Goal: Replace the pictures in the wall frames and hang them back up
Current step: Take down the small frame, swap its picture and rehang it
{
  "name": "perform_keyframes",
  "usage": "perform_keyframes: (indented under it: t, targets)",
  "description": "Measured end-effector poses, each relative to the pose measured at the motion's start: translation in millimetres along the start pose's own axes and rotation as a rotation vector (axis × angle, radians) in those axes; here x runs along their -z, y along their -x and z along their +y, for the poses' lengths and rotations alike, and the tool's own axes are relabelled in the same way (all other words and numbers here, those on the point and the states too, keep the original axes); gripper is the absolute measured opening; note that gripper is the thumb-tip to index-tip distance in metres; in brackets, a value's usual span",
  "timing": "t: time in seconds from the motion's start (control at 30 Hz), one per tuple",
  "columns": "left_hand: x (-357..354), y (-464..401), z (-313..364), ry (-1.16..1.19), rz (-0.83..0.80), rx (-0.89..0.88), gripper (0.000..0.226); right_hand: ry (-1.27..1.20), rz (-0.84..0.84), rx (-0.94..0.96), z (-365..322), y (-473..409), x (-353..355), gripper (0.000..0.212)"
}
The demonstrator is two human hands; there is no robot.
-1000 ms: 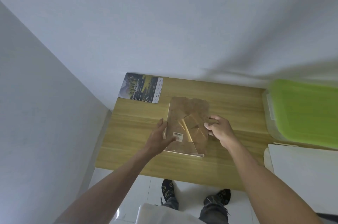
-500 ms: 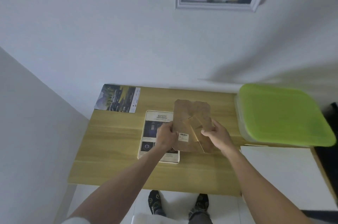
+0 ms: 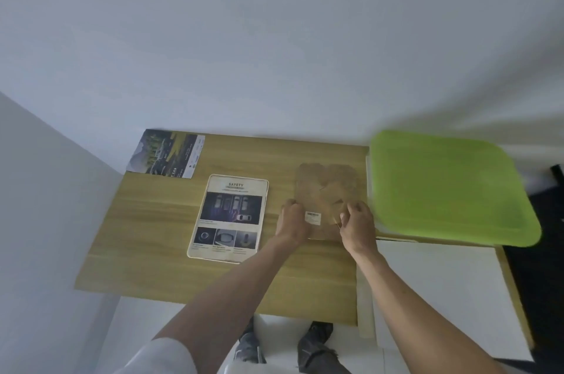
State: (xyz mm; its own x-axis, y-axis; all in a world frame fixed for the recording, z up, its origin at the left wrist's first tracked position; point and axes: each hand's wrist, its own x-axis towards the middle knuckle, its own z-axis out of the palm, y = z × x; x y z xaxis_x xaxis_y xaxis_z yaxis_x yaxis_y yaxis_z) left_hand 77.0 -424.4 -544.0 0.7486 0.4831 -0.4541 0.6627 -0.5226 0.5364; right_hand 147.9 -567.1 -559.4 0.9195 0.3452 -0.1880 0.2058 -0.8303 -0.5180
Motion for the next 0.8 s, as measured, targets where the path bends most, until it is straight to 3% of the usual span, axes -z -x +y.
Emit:
perform_keyframes:
  t: [0.1,0.3,0.43,0.53,0.67,0.8]
  targets:
    - [-9.9,6.1,3.7,-0.090,0.041,0.008,0.028,0.086,0.003,0.088,10.5,3.0,-7.0,0.004]
    - [-12.3,16.4,10.3,-0.130,0.048,0.034,0.036,0.128,-0.039,0.083,9.7,4.1,-10.3,0.012]
    - [-2.1,17.3,8.1,-0.139,0.000,0.014,0.038,0.234,-0.053,0.105,8.5,5.7,-13.8,0.037]
    - [13.5,20.8,-8.0,-0.172,0.024,-0.075,0.047,0.257,-0.026,0.225,-5.2,13.7,-16.9,0.053]
    - [44.0,27.9,-47.8,-0.241,0.125,-0.129,0.050,0.178,-0.003,0.365,-42.9,26.7,-22.4,0.041]
    - [83.6,35.1,-95.8,-0.324,0.150,-0.154,0.060,0.152,-0.104,0.339,-83.9,30.4,-36.4,0.040]
